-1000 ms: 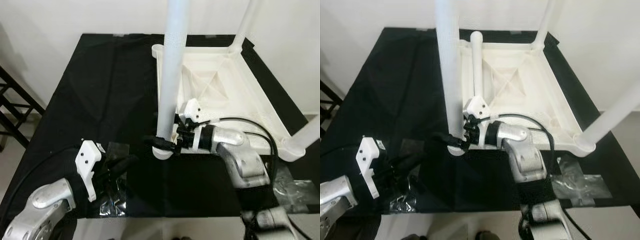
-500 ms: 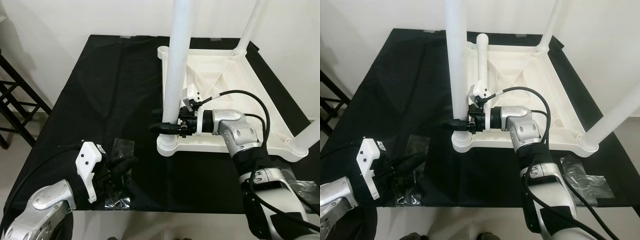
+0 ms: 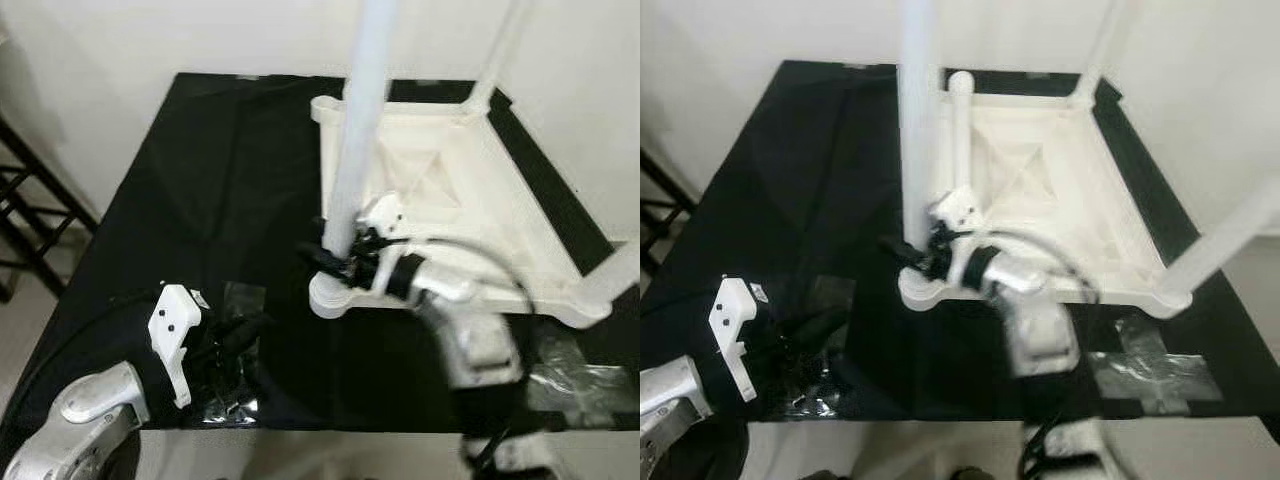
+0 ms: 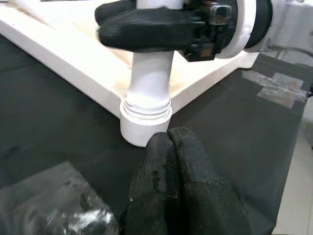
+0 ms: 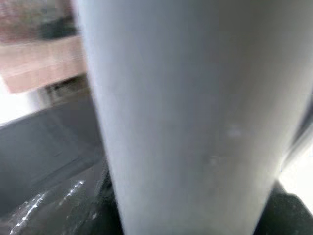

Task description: Building children table

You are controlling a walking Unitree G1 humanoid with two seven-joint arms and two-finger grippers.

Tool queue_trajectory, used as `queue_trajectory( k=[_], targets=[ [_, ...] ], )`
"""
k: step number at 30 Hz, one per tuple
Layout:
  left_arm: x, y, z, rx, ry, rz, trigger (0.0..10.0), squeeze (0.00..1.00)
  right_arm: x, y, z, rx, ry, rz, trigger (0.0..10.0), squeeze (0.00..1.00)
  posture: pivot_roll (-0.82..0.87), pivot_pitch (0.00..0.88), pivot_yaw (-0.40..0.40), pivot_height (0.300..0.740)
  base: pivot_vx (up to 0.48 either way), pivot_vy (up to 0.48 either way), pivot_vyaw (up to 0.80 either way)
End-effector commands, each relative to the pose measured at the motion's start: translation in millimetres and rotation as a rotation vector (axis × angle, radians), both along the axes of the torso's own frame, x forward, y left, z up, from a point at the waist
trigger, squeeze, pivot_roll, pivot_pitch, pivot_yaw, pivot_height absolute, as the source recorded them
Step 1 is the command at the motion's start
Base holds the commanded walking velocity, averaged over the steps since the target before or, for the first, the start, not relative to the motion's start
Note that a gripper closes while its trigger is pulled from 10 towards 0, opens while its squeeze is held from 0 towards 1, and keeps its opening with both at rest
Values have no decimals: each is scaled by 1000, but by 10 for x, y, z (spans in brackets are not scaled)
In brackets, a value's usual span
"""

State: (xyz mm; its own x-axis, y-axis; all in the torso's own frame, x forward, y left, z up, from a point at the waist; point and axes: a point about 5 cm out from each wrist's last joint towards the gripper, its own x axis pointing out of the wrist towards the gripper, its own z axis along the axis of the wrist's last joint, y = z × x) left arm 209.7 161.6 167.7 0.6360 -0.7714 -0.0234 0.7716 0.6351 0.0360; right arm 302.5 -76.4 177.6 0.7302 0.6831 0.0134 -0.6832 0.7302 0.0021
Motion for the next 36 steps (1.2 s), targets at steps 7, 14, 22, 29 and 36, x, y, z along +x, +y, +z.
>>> queue_trajectory(
  k=[7, 14, 22, 29, 36],
  targets=[
    [-26, 29, 10, 15, 16, -11, 10000, 0, -123, 117, -338, -62, 129, -233, 0, 0, 106, 190, -31, 740, 0, 0, 0],
    [-29, 37, 10, 17, 12, 0, 10000, 0, -154, 192, -292, -102, 160, -134, 10000, 0, 102, 185, -25, 740, 0, 0, 0],
    [0, 14, -11, 13, 18, -10, 10000, 0, 180, 16, 150, -59, -3, 315, 10000, 1000, 103, 162, -29, 740, 0, 0, 0],
    [20, 0, -29, 13, 15, -5, 10000, 0, 366, -77, 279, -146, -31, 561, 10000, 0, 114, 143, -32, 740, 0, 0, 0],
    [26, -10, -47, 13, 15, -4, 10000, 0, 484, -92, 291, -151, 40, 662, 3922, 0, 121, 136, -34, 740, 0, 0, 0]
  ],
)
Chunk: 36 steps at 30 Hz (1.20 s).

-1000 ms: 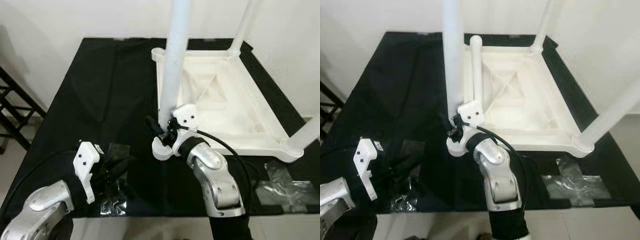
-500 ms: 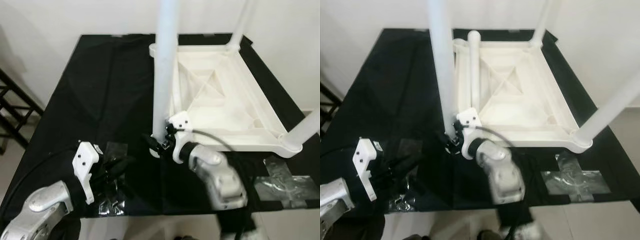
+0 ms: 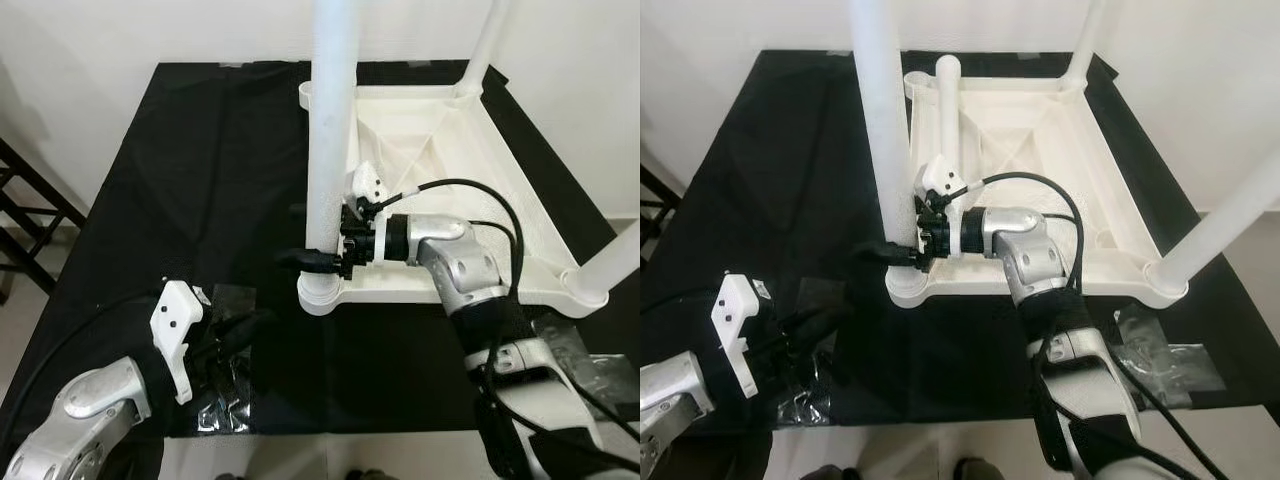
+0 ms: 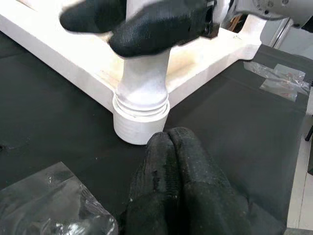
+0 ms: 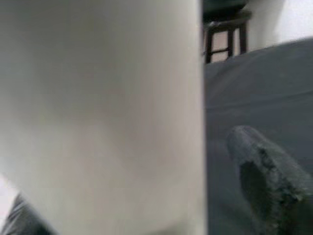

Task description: Building children table

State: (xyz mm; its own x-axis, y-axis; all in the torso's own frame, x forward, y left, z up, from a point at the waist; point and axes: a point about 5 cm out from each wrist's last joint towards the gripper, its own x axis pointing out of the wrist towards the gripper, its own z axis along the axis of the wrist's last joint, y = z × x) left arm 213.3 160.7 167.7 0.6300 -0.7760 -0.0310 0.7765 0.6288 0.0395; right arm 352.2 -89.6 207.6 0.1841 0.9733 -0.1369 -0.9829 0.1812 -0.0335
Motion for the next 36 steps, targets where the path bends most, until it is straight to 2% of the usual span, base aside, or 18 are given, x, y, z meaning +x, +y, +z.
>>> queue_trajectory(
  k=[1, 3, 4, 11, 12, 15, 16, 17, 19, 21, 25, 29, 30, 31, 32, 33, 34, 36],
  targets=[
    [-10, -2, -48, 5, 13, 3, 10000, 0, 0, 35, -17, 2, 18, 41, 3922, 0, 121, 136, -34, 740, 0, 0, 0],
    [-10, -2, -48, 5, 13, 3, 10000, 0, 0, 35, -17, 2, 18, 41, 3922, 0, 121, 136, -34, 740, 0, 0, 0],
    [-12, -4, -48, 4, 13, 3, 10000, 0, 5, 2, -42, 2, 28, 44, 0, 0, 117, 137, -34, 740, 0, 0, 0],
    [-21, -9, -48, 2, 14, -2, 10000, 0, 3, -174, -64, 7, -31, -17, 0, 0, 114, 138, -32, 740, 0, 0, 0],
    [-28, -5, -48, 2, 14, -3, 10000, 0, -23, -263, -84, -3, -67, -147, 0, 0, 103, 144, -37, 740, 0, 0, 0],
    [-31, -2, -47, 2, 14, -3, 10000, 0, -46, -282, -97, -2, -76, -191, 0, 0, 101, 144, -39, 740, 0, 0, 0],
    [-36, 5, -44, 2, 14, -3, 10000, 0, -96, -240, -172, 14, -40, -315, 0, 0, 98, 147, -47, 740, 0, 0, 0],
    [-36, 14, -39, 3, 13, -3, 10000, 0, -120, -176, -303, 43, -27, -678, 0, 0, 94, 153, -44, 740, 0, 0, 0],
    [-36, 14, -39, 3, 13, -3, 10000, 0, -120, -176, -303, 43, -27, -678, 0, 0, 94, 153, -44, 740, 0, 0, 0],
    [-27, 27, -27, 4, 11, -3, 10000, 0, -512, 91, -620, 77, 115, -918, 0, 0, 97, 158, -29, 740, 0, 0, 0],
    [-18, 27, -28, 7, 11, -2, 10000, 0, -636, 281, -698, 73, 127, -893, 0, 0, 95, 148, -25, 740, 0, 0, 0],
    [-18, 23, -30, 7, 13, -7, 10000, 0, -563, 325, -669, 58, 90, -856, 0, 0, 95, 149, -36, 740, 0, 0, 0],
    [-21, 23, -30, 7, 11, -3, 10000, 0, -527, 320, -642, 42, 70, -855, 4902, 0, 99, 153, -38, 740, 0, 0, 0],
    [-21, 23, -30, 7, 11, -3, 10000, 0, -527, 320, -642, 42, 70, -855, 4902, 0, 99, 153, -38, 740, 0, 0, 0],
    [-22, 23, -29, 8, 8, 0, 10000, 0, -502, 316, -621, 28, 54, -853, 8588, 0, 99, 153, -39, 740, 0, 0, 0],
    [-24, 24, -28, 8, 7, 3, 10000, 0, -512, 318, -599, 15, 50, -873, 8588, 0, 99, 153, -39, 740, 0, 0, 0],
    [-23, 24, -27, 7, 5, 4, 10000, 0, -507, 392, -512, 57, 60, -753, 10000, 1000, 100, 153, -42, 740, 0, 0, 0],
    [-18, 20, -27, 7, 5, 4, 10000, 0, -482, 473, -364, 118, 54, -567, 10000, 1000, 100, 149, -40, 740, 0, 0, 0]
  ],
)
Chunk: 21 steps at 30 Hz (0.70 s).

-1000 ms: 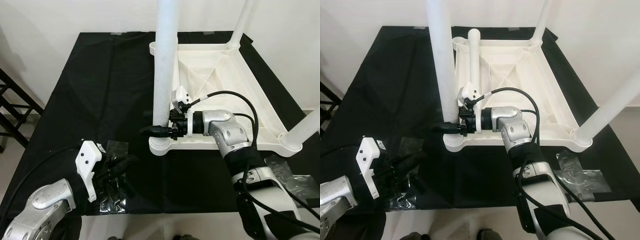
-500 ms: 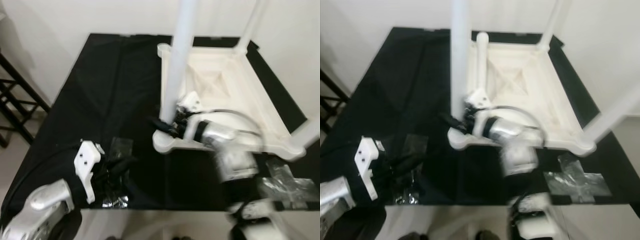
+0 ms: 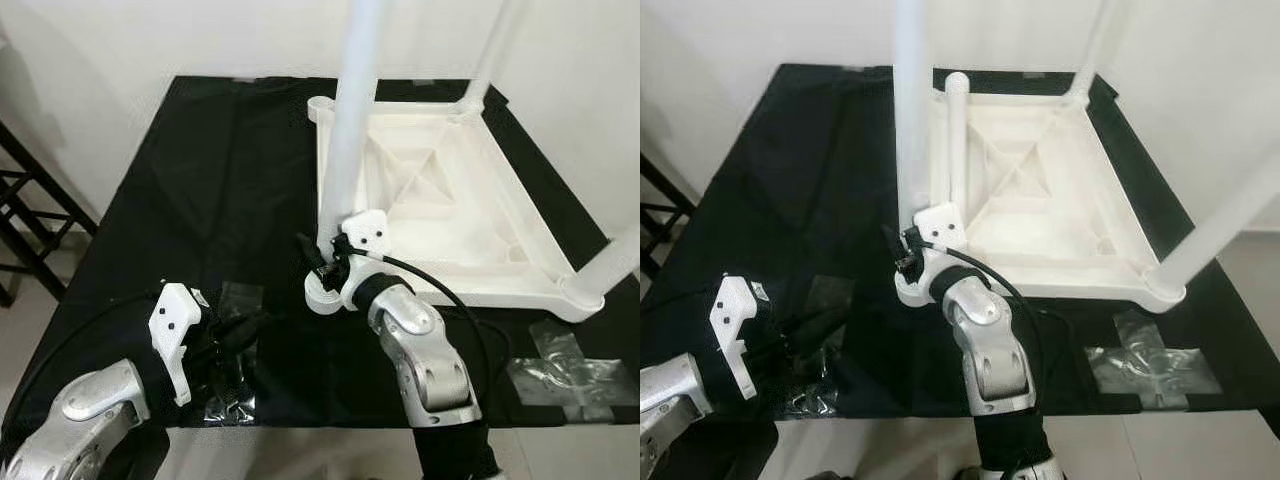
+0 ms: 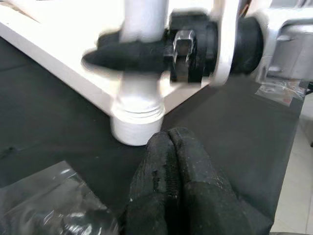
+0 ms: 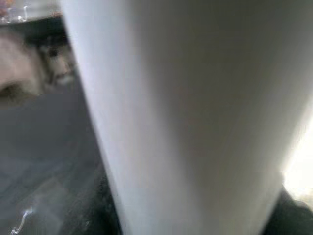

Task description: Building children table

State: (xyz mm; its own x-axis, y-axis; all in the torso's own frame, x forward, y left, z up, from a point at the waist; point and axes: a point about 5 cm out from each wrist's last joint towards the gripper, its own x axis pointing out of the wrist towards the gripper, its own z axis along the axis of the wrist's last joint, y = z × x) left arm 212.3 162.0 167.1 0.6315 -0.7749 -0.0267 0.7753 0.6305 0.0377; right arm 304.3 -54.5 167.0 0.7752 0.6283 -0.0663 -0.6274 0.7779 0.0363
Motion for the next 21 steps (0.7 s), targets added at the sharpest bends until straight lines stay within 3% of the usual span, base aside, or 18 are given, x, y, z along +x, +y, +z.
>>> queue_trajectory(
  k=[1, 2, 4, 5, 6, 8, 9, 12, 16, 17, 21],
  targets=[
    [-4, 6, -23, 11, 6, 1, 10000, 0, -4, 134, 103, 37, -2, 182, 10000, 1000, 100, 149, -40, 740, 0, 0, 0],
    [-4, 6, -23, 11, 6, 1, 10000, 0, -4, 134, 103, 37, -2, 182, 10000, 1000, 100, 149, -40, 740, 0, 0, 0],
    [3, -3, -26, 10, 7, -2, 10000, 0, 14, 113, 268, 39, -86, 382, 10000, 1000, 101, 144, -40, 740, 0, 0, 0],
    [3, -3, -26, 10, 7, -2, 10000, 0, 14, 113, 268, 39, -86, 382, 10000, 1000, 101, 144, -40, 740, 0, 0, 0],
    [9, -9, -27, 9, 7, -3, 10000, 0, 12, 61, 370, 12, -144, 582, 10000, 980, 100, 141, -40, 740, 0, 0, 0],
    [11, -12, -28, 9, 6, -3, 10000, 0, 13, 34, 388, -3, -151, 647, 10000, 980, 101, 141, -40, 740, 0, 0, 0],
    [14, -14, -28, 9, 6, -3, 10000, 0, 24, 6, 398, -33, -155, 716, 10000, 0, 104, 140, -42, 740, 0, 0, 0],
    [18, -19, -30, 8, 5, -2, 10000, 0, 111, -65, 449, -63, -128, 851, 10000, 0, 104, 138, -39, 740, 0, 0, 0],
    [18, -25, -34, 7, 6, -3, 10000, 0, 307, -64, 520, -50, -89, 873, 10000, 0, 109, 135, -40, 740, 0, 0, 0],
    [16, -28, -35, 7, 6, -3, 10000, 0, 338, -63, 508, -51, -72, 893, 0, 0, 113, 136, -41, 740, 0, 0, 0],
    [13, -28, -37, 7, 7, -4, 10000, 0, 348, -69, 485, -46, -57, 923, 0, 0, 117, 137, -41, 740, 0, 0, 0]
  ],
)
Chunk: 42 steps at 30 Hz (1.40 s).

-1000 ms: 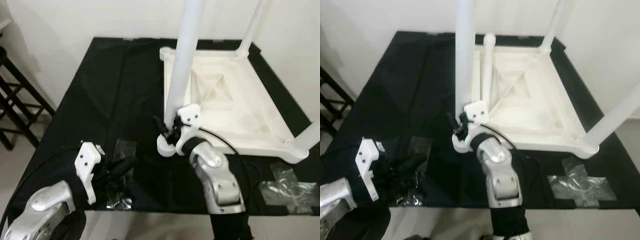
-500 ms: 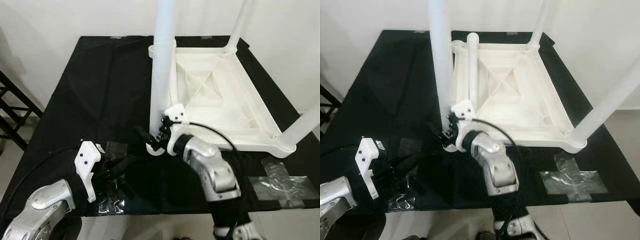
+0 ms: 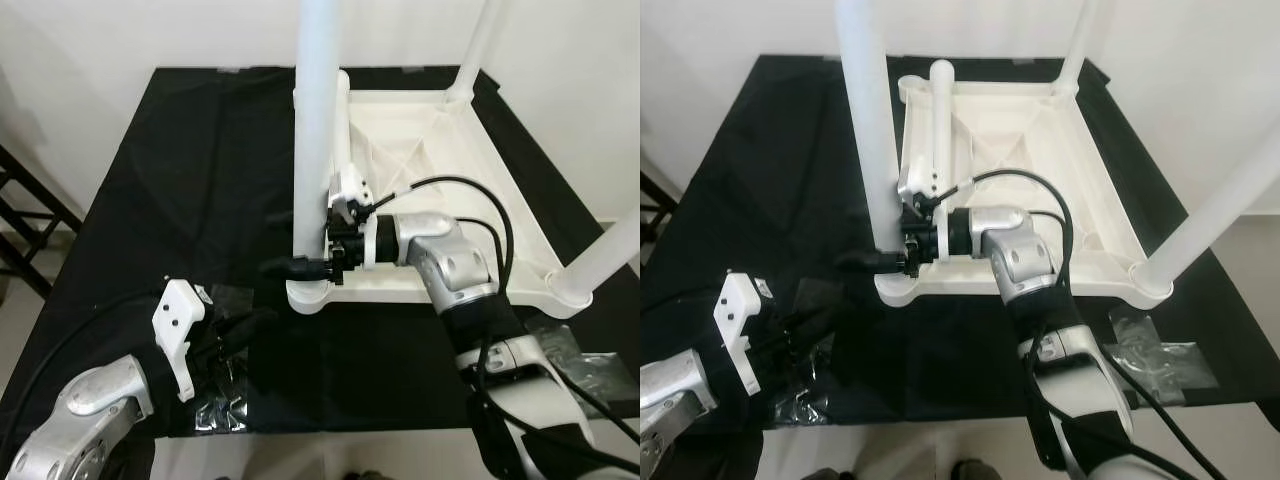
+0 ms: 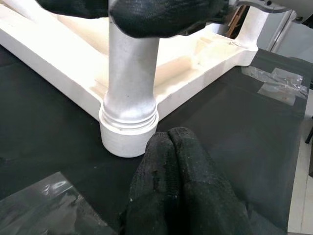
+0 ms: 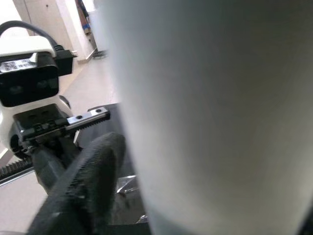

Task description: Building children table

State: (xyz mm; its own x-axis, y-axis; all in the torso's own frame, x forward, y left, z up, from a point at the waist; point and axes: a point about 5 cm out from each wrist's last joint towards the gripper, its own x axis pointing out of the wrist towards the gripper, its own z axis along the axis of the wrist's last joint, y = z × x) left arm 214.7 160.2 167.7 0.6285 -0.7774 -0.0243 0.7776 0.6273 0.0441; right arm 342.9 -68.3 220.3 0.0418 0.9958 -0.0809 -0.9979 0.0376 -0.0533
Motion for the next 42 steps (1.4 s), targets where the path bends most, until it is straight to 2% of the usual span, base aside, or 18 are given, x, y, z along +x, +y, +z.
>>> queue_trajectory(
  k=[1, 9, 16, 17, 18, 19, 20, 21, 22, 24, 27, 33, 34, 35, 39, 40, 41, 42],
  targets=[
    [-14, -5, -44, 5, 14, 1, 10000, 0, -33, 60, -53, 7, 31, 81, 0, 0, 114, 140, -36, 740, 0, 0, 0],
    [-23, 13, -42, 7, 18, -1, 10000, 0, -13, -57, -106, 23, 24, 18, 0, 0, 112, 142, -30, 740, 0, 0, 0],
    [-40, 22, -32, 7, 19, -2, 10000, 0, -49, -218, -264, 1, -3, -198, 0, 0, 107, 158, -30, 740, 0, 0, 0],
    [-47, 30, -28, 7, 19, -2, 10000, 0, -102, -217, -355, -9, 10, -310, 0, 0, 104, 166, -35, 740, 0, 0, 0],
    [-47, 30, -28, 7, 19, -2, 10000, 0, -102, -217, -355, -9, 10, -310, 0, 0, 104, 166, -35, 740, 0, 0, 0],
    [-52, 45, -21, 7, 20, -3, 10000, 0, -275, -72, -640, 15, 122, -643, 0, 0, 89, 173, -36, 740, 0, 0, 0],
    [-52, 45, -21, 7, 20, -3, 10000, 0, -275, -72, -640, 15, 122, -643, 0, 0, 89, 173, -36, 740, 0, 0, 0],
    [-47, 59, -13, 8, 21, -4, 10000, 0, -465, 12, -827, 8, 176, -856, 0, 0, 95, 181, -14, 740, 0, 0, 0],
    [-43, 71, -16, 13, 21, -3, 10000, 0, -576, 79, -881, 1, 192, -950, 0, 0, 89, 164, -9, 740, 0, 0, 0],
    [-39, 77, -19, 16, 21, -2, 10000, 0, -624, 134, -893, 1, 188, -966, 0, 0, 89, 164, -9, 740, 0, 0, 0],
    [-18, 82, -30, 14, 27, -9, 10000, 0, -507, 131, -802, -9, 98, -914, 0, 0, 90, 156, -21, 740, 0, 0, 0],
    [-17, 74, -29, 17, 15, 6, 10000, 0, -518, 160, -779, -20, 98, -919, 0, 0, 98, 153, -30, 740, 0, 0, 0],
    [-16, 73, -28, 17, 11, 11, 10000, 0, -527, 169, -757, -30, 91, -935, 7294, 0, 98, 153, -30, 740, 0, 0, 0],
    [-16, 73, -28, 17, 10, 11, 10000, 0, -537, 190, -714, -25, 90, -926, 10000, 94, 95, 151, -32, 740, 0, 0, 0],
    [-15, 72, -28, 16, 10, 11, 10000, 0, -543, 205, -684, -20, 90, -917, 10000, 94, 95, 151, -32, 740, 0, 0, 0],
    [-14, 70, -28, 16, 10, 9, 10000, 0, -536, 214, -659, -13, 98, -895, 10000, 1000, 94, 149, -31, 740, 0, 0, 0],
    [-10, 60, -32, 15, 12, 6, 10000, 0, -483, 217, -599, 12, 110, -797, 10000, 1000, 93, 143, -31, 740, 0, 0, 0],
    [-10, 60, -32, 15, 12, 6, 10000, 0, -483, 217, -599, 12, 110, -797, 10000, 1000, 93, 143, -31, 740, 0, 0, 0]
  ],
)
